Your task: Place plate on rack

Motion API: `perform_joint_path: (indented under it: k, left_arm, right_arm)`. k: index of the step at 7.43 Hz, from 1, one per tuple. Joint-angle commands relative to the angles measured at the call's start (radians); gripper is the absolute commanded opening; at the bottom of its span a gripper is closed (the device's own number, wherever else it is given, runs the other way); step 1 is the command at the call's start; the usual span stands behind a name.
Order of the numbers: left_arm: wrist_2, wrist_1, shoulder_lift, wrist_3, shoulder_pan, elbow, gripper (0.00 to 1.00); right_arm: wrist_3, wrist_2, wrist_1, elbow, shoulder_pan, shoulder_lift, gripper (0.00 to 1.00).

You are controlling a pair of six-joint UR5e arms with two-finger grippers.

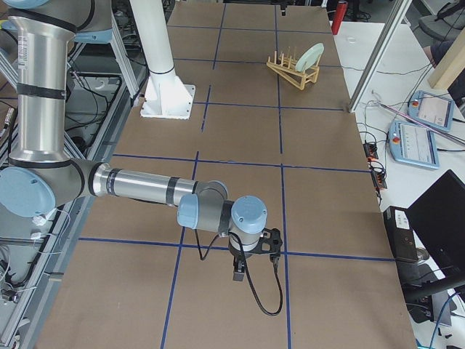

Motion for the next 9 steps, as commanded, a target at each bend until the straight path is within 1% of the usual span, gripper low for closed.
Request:
perform_joint_path:
  k: [1,2,3,4,6,9]
  left_arm:
    - [-0.049,0.005,0.158,0.369,-0.197,0.043,1.0]
    - [-0.052,0.002,0.2,0.391,-0.231,0.052,1.0]
    - [-0.095,0.009,0.215,0.414,-0.282,0.075,1.0]
    - [-0.114,0.058,0.215,0.423,-0.284,0.066,1.0]
    - [-0.114,0.148,0.214,0.476,-0.3,0.065,1.0]
    - [-0.12,0.326,0.205,0.467,-0.3,0.071,1.0]
  right_arm:
    - [0.0,0.0,0.0,0.0,0.0,0.0,1.0]
    - [0.0,0.0,0.0,0.0,0.0,0.0,1.0]
    - [0.0,0.0,0.0,0.0,0.0,0.0,1.0]
    - [0.0,0.0,0.0,0.001,0.0,0.0,1.0]
    - [0.0,0.0,0.0,0.001,0.0,0.0,1.0]
    - [0.0,0.0,0.0,0.001,0.0,0.0,1.0]
